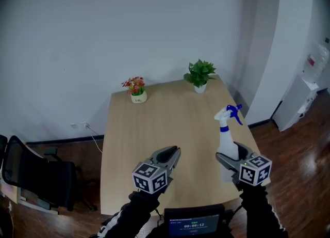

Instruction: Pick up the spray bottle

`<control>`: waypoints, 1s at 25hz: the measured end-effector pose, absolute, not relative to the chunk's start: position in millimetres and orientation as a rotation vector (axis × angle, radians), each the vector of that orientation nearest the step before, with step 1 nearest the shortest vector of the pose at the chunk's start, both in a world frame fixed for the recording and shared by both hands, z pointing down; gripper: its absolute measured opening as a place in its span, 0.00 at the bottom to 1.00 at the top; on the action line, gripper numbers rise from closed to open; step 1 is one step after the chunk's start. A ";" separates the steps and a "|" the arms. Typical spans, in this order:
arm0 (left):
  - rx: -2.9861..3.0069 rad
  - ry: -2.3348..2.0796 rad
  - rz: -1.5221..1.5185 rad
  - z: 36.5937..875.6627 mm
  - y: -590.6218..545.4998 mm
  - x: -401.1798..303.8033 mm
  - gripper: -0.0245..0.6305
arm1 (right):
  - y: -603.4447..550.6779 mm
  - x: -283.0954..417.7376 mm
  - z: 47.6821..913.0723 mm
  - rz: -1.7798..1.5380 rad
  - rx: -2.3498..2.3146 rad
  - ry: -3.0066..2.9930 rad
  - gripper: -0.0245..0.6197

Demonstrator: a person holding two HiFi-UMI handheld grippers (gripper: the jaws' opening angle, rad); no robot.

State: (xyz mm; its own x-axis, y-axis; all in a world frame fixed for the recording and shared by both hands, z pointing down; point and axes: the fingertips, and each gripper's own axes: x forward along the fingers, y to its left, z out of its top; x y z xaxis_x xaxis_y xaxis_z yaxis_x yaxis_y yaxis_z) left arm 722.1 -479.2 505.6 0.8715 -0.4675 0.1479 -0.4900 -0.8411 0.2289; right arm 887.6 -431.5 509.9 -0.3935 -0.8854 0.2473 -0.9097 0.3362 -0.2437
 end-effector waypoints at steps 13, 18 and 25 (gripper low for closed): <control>2.897 -0.741 -0.170 412.4 -441.6 678.0 0.06 | -387.1 893.6 435.4 0.214 1.904 -2.557 0.63; 2.883 -0.779 -0.190 411.9 -443.4 669.7 0.06 | -385.4 891.1 430.6 0.170 1.910 -2.548 0.63; 2.881 -0.774 -0.184 412.3 -444.7 668.2 0.06 | -383.7 890.4 428.9 0.158 1.921 -2.530 0.63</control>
